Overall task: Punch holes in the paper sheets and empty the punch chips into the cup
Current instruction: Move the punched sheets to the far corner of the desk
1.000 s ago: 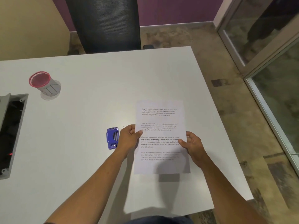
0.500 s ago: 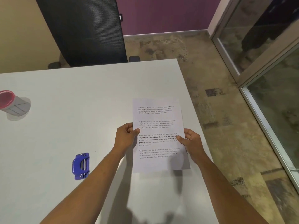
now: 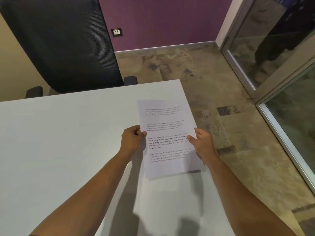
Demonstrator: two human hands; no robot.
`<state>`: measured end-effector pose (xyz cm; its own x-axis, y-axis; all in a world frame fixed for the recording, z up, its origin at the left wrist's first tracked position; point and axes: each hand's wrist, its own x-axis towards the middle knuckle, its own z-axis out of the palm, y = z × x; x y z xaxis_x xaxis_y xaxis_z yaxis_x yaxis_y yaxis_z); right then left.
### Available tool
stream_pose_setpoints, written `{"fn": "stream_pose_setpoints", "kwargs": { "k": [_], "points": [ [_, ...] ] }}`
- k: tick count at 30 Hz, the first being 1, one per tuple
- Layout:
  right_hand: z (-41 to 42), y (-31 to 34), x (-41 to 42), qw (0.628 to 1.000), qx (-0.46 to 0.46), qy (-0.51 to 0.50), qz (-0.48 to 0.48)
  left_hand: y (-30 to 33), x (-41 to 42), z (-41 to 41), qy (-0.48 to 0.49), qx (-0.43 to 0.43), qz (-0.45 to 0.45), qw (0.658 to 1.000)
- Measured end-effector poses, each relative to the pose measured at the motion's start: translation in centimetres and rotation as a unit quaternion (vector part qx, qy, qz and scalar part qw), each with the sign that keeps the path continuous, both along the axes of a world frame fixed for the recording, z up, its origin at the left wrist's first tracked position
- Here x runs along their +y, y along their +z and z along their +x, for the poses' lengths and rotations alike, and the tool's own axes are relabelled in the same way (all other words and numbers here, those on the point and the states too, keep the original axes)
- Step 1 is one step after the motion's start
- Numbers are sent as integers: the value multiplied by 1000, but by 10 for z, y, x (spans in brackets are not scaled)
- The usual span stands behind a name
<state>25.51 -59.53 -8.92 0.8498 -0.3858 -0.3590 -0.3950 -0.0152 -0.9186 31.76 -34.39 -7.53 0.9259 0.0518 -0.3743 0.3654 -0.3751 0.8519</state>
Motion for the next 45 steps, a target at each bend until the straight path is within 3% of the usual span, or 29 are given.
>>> {"fn": "stream_pose_setpoints", "kwargs": {
  "k": [14, 18, 22, 28, 37, 45],
  "points": [
    [119, -22, -16, 982, -17, -44, -184, -29, -43, 111, -4, -104, 83, 991],
    [131, -27, -13, 968, -24, -33, -247, -35, -47, 121, -2, -121, 95, 988],
    [134, -31, -9, 948, -30, -16, -317, -40, -48, 125, -17, -148, 171, 974],
    [129, -34, -6, 916, -16, 3, -401, -37, -51, 121, -18, -133, 223, 966],
    [104, -23, 2, 901, -64, -30, -429, -24, -30, 102, 10, -133, 178, 975],
    [22, -9, 66, 938, -117, -4, -327, -2, 12, 17, -3, -149, 134, 980]
  ]
}}
